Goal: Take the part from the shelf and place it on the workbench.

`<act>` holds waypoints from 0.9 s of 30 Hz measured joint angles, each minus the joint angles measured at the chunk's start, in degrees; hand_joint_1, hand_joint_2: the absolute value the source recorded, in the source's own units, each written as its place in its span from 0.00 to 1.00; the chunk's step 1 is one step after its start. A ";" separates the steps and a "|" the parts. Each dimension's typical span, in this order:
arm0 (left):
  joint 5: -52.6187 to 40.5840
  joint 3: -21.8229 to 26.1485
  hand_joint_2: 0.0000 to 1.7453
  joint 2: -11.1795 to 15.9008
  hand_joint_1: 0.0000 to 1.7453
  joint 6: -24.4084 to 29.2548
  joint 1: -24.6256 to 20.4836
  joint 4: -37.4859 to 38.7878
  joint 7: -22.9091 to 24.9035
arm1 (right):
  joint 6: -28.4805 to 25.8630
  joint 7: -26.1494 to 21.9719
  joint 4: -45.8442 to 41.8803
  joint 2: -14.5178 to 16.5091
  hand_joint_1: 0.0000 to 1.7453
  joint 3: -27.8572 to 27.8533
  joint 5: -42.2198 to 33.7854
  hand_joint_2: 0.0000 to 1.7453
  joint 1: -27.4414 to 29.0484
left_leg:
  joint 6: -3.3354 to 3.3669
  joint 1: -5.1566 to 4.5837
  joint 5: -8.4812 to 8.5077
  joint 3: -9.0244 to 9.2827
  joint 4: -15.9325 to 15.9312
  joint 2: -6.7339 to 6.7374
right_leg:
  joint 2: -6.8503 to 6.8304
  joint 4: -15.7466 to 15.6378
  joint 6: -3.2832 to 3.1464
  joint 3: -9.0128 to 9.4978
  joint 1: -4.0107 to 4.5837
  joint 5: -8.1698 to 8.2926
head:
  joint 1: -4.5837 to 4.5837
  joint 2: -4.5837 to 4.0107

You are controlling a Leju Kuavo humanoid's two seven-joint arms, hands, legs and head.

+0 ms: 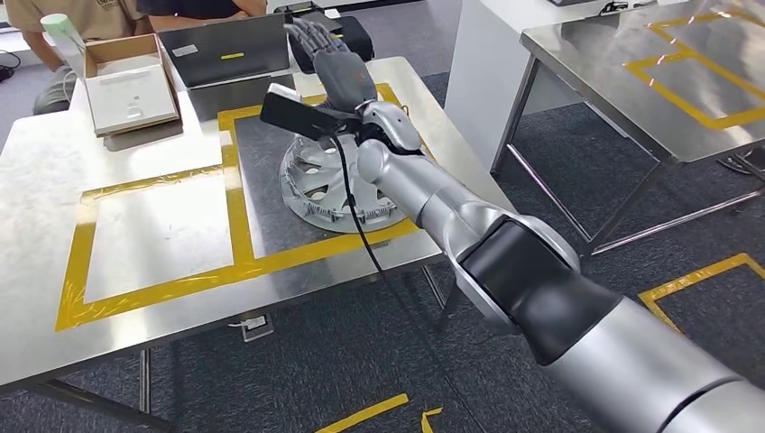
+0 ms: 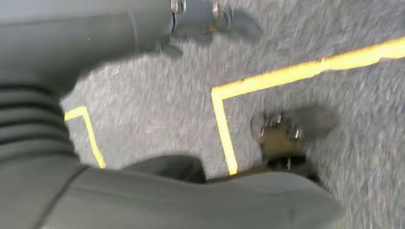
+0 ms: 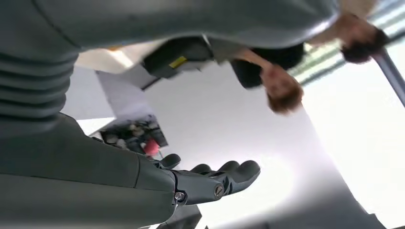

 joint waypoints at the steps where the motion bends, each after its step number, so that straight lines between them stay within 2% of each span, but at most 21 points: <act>1: 0.14 0.01 0.00 -0.01 0.00 0.01 0.04 0.01 -0.18 | -0.22 -0.04 -2.67 -0.52 0.00 -0.44 -1.00 0.00 0.20 | 0.03 0.04 0.02 -0.07 0.04 0.03 | 0.01 3.93 0.20 -1.83 -0.18 -1.87 | 0.03 0.00; 2: 0.26 0.02 0.00 -0.01 0.00 0.01 0.14 0.03 -0.31 | -0.30 0.24 -5.50 -1.16 0.00 -0.85 -1.88 0.00 0.64 | 0.00 0.10 0.01 -0.16 0.16 0.03 | 0.00 7.35 0.44 -3.45 -0.42 -3.07 | 0.04 0.00; 3: 0.31 0.03 0.00 -0.02 0.00 0.01 0.29 0.06 -0.39 | -0.27 0.80 -8.30 -1.80 0.00 -1.14 -2.51 0.00 1.20 | -0.10 0.21 -0.01 -0.27 0.37 0.02 | -0.01 9.12 0.70 -4.34 -0.69 -3.20 | 0.04 0.00; 4: 0.31 0.04 0.00 -0.04 0.00 0.01 0.43 0.09 -0.44 | -0.24 1.31 -10.95 -2.45 0.00 -1.36 -2.91 0.00 1.70 | -0.30 0.38 -0.06 -0.48 0.69 0.00 | -0.03 8.69 1.02 -4.25 -1.01 -2.22 | 0.04 0.00; 7: 0.29 0.06 0.00 -0.12 0.00 0.06 0.51 0.12 -0.43 | -0.36 2.36 -18.24 -4.44 0.00 -1.67 -3.60 0.00 2.54 | -1.63 1.06 -0.42 -1.77 2.66 -0.06 | 0.04 -0.94 2.13 -0.14 -1.87 2.84 | 0.09 0.00; 8: 0.27 0.07 0.00 -0.12 0.00 0.12 0.48 0.11 -0.42 | -0.47 2.68 -20.23 -5.08 0.00 -1.70 -3.86 0.00 2.81 | -2.18 1.12 -0.49 -2.21 3.22 -0.15 | 0.21 -2.86 1.93 0.59 -1.89 3.58 | 0.18 0.00; 9: 0.22 0.07 0.00 -0.11 0.00 0.20 0.50 0.10 -0.35 | -0.66 2.94 -22.07 -5.78 0.00 -1.75 -4.17 0.00 3.20 | -2.73 1.08 -0.42 -2.51 3.50 -0.25 | 0.38 -3.33 1.47 0.56 -1.73 3.67 | 0.28 0.00; 11: 0.07 0.09 0.00 -0.15 0.00 0.37 0.72 0.12 -0.11 | -1.05 3.26 -25.58 -7.19 0.00 -1.82 -4.69 0.00 4.08 | -3.68 1.06 0.10 -2.78 3.33 -0.42 | 0.53 -2.86 -0.07 -0.13 -1.50 4.15 | 0.43 0.00; 12: -0.01 0.09 0.00 -0.16 0.00 0.44 0.87 0.14 0.02 | -1.23 3.35 -27.09 -7.78 0.00 -1.85 -4.89 0.00 4.41 | -4.04 1.12 0.07 -2.98 3.37 -0.40 | 0.49 -2.86 -0.64 -0.45 -1.51 4.50 | 0.44 0.00; 13: -0.07 0.10 0.00 -0.15 0.00 0.49 0.98 0.16 0.11 | -1.31 3.41 -28.33 -8.22 0.00 -1.85 -5.00 0.00 4.63 | -4.30 1.17 -0.69 -3.38 4.04 -0.32 | 0.46 -2.91 -1.18 -0.78 -1.57 4.91 | 0.42 0.00; 14: -0.13 0.10 0.00 -0.14 0.00 0.53 1.04 0.16 0.15 | -1.38 3.45 -29.38 -8.58 0.00 -1.86 -5.10 0.00 4.76 | -4.44 1.19 -2.29 -4.09 5.77 -0.23 | 0.44 -2.98 -1.59 -1.15 -1.61 5.32 | 0.40 0.00; 15: -0.16 0.10 0.00 -0.14 0.00 0.56 1.03 0.17 0.18 | -1.43 3.50 -30.32 -8.95 0.00 -1.88 -5.19 0.00 4.90 | -4.50 1.15 -4.64 -5.16 8.74 -0.14 | 0.44 -2.98 -1.87 -1.57 -1.55 5.72 | 0.39 0.00; 17: -0.22 0.10 0.00 -0.14 0.00 0.68 1.01 0.17 0.31 | -1.62 3.56 -31.94 -9.78 0.00 -1.92 -5.29 0.00 5.55 | -4.43 1.03 -9.34 -7.42 16.30 -0.10 | 0.42 -2.95 -2.15 -2.59 -1.23 6.51 | 0.40 0.00; 18: -0.22 0.10 0.00 -0.14 0.00 0.79 1.04 0.17 0.41 | -1.79 3.62 -32.71 -10.21 0.00 -1.94 -5.31 0.00 6.08 | -4.28 0.95 -10.62 -7.77 18.76 -0.10 | 0.39 -2.93 -2.22 -3.13 -1.01 6.93 | 0.40 0.00; 19: -0.22 0.10 0.00 -0.15 0.00 0.90 1.09 0.17 0.50 | -1.99 3.68 -33.46 -10.63 0.00 -1.97 -5.32 0.00 6.67 | -3.98 0.83 -10.91 -7.04 19.13 -0.10 | 0.36 -2.92 -2.27 -3.67 -0.79 7.35 | 0.41 0.00; 20: -0.22 0.11 0.00 -0.15 0.00 1.00 1.14 0.17 0.56 | -2.20 3.77 -34.19 -11.01 0.00 -2.04 -5.28 0.00 7.17 | -3.52 0.61 -10.31 -5.09 17.09 -0.10 | 0.33 -2.91 -2.28 -4.18 -0.57 7.78 | 0.42 0.00; 22: -0.21 0.12 0.00 -0.07 0.00 1.20 1.17 0.13 0.55 | -2.71 4.12 -35.68 -11.65 0.00 -2.31 -5.05 0.00 7.73 | -2.24 -0.02 -8.73 0.52 9.37 0.00 | 0.27 -2.98 -2.16 -4.96 -0.28 8.68 | 0.49 0.00; 23: -0.21 0.12 0.00 -0.05 0.00 1.29 1.15 0.10 0.46 | -2.98 4.30 -36.33 -11.94 0.00 -2.48 -4.91 0.00 7.83 | -1.73 -0.36 -8.13 2.52 6.14 0.09 | 0.22 -3.08 -1.98 -5.13 -0.24 9.07 | 0.55 0.00; 24: -0.21 0.13 0.00 -0.03 0.00 1.38 1.13 0.07 0.36 | -3.24 4.47 -36.93 -12.17 0.00 -2.62 -4.75 0.00 7.91 | -1.37 -0.66 -7.81 3.55 4.27 0.15 | 0.14 -3.22 -1.69 -5.17 -0.32 9.43 | 0.57 0.00; 27: -0.19 0.16 0.00 -0.06 0.00 1.49 1.23 0.07 0.07 | -3.69 4.68 -38.25 -12.77 0.00 -2.79 -4.51 0.00 8.58 | -0.72 -0.92 -6.38 3.35 3.27 0.18 | 0.03 -3.80 -0.53 -5.17 -0.59 10.38 | 0.49 0.00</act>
